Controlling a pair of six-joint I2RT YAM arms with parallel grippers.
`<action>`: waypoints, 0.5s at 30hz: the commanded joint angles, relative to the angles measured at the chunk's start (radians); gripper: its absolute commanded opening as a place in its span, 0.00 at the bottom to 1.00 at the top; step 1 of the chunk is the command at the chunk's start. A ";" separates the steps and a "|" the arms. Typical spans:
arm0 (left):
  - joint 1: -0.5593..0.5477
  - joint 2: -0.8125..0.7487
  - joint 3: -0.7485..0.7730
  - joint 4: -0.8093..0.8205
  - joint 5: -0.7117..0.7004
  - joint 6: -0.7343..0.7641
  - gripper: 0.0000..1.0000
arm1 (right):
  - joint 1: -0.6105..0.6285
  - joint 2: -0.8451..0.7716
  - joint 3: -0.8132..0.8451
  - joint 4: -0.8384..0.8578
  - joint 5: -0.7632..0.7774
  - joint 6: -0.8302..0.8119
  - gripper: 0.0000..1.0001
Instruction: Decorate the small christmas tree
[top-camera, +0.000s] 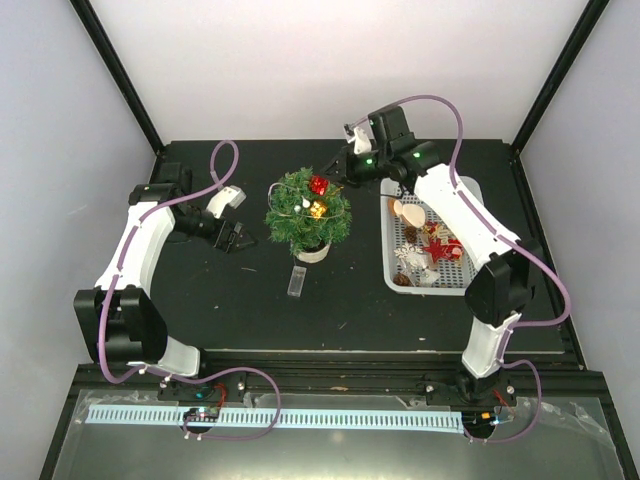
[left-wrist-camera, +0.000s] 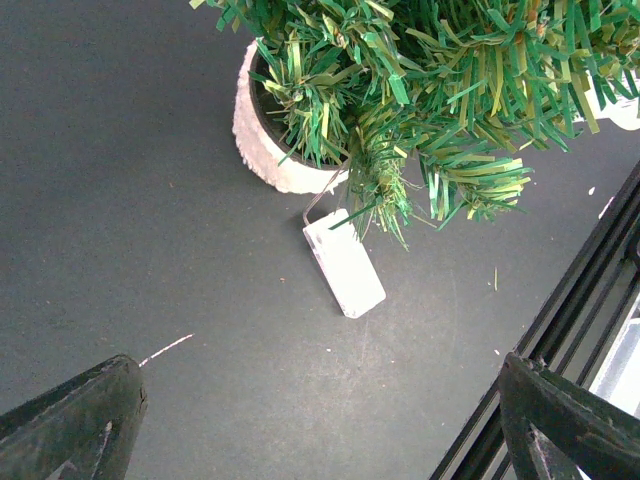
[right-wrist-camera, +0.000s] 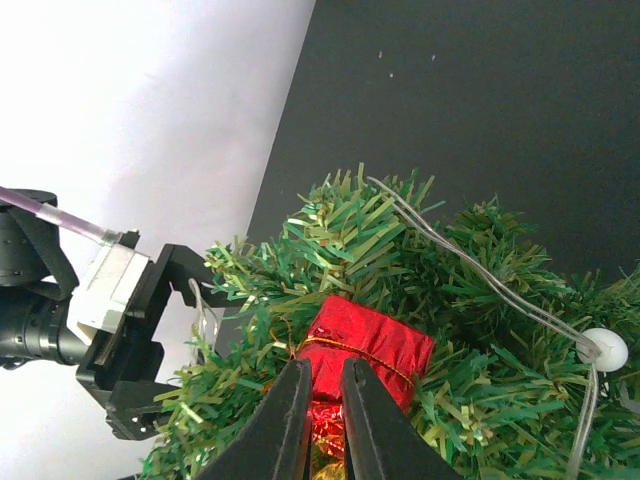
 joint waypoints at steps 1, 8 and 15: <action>0.006 -0.010 0.015 0.006 0.006 0.006 0.97 | 0.016 0.016 0.014 0.014 -0.010 0.001 0.13; 0.007 -0.004 0.014 0.007 0.003 0.008 0.97 | 0.022 0.030 0.007 0.019 -0.007 -0.003 0.13; 0.005 -0.002 0.016 0.007 -0.001 0.009 0.97 | 0.022 0.038 0.015 0.000 0.015 -0.016 0.13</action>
